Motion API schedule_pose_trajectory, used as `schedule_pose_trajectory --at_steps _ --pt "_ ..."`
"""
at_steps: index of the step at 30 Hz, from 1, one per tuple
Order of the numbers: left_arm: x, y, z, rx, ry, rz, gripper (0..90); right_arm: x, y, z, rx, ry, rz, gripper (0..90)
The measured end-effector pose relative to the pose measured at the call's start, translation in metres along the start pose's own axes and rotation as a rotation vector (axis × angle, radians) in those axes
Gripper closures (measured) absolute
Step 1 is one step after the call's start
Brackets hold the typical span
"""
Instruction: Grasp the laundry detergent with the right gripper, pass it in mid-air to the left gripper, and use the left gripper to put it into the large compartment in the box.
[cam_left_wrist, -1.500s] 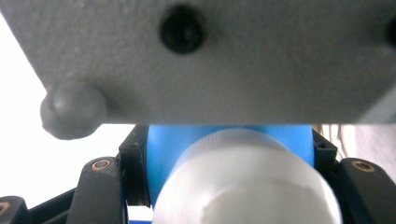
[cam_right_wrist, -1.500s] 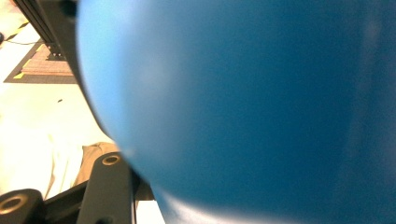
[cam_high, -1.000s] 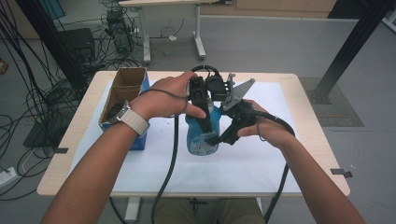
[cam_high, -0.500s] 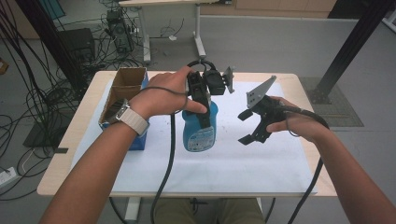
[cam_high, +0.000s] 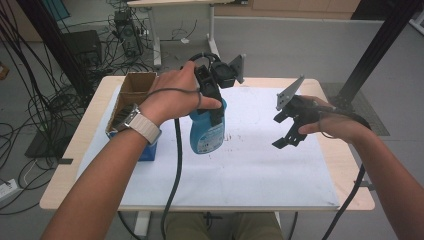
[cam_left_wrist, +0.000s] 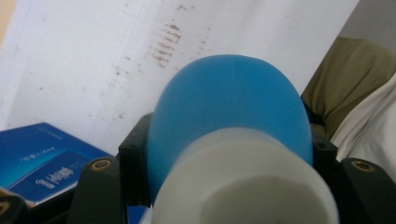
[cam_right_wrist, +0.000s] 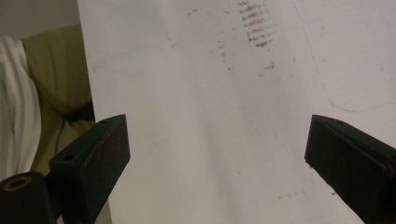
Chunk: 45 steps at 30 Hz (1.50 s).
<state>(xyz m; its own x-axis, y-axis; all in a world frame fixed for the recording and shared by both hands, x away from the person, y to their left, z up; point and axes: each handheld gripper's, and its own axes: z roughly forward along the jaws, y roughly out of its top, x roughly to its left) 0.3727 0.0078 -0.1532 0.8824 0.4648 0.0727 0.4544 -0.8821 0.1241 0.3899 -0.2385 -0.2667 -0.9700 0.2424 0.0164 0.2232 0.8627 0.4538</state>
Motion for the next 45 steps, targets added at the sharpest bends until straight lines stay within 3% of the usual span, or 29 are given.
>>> schedule_pose_trajectory --at_steps 5,22,28,45 --pt "0.003 0.002 -0.006 0.006 0.010 -0.032 37.6 -0.004 -0.005 -0.005 0.012 -0.026 0.012 6.7" --pt "0.022 0.004 -0.030 0.018 0.060 -0.239 37.6 -0.011 -0.015 -0.010 0.073 -0.052 0.013 7.5" --pt "0.027 0.005 -0.037 0.028 0.066 -0.277 37.6 -0.013 -0.014 -0.011 0.084 -0.056 0.007 7.6" --pt "0.044 -0.003 -0.059 0.027 0.090 -0.459 37.6 -0.016 -0.011 -0.014 0.105 -0.060 -0.026 7.9"
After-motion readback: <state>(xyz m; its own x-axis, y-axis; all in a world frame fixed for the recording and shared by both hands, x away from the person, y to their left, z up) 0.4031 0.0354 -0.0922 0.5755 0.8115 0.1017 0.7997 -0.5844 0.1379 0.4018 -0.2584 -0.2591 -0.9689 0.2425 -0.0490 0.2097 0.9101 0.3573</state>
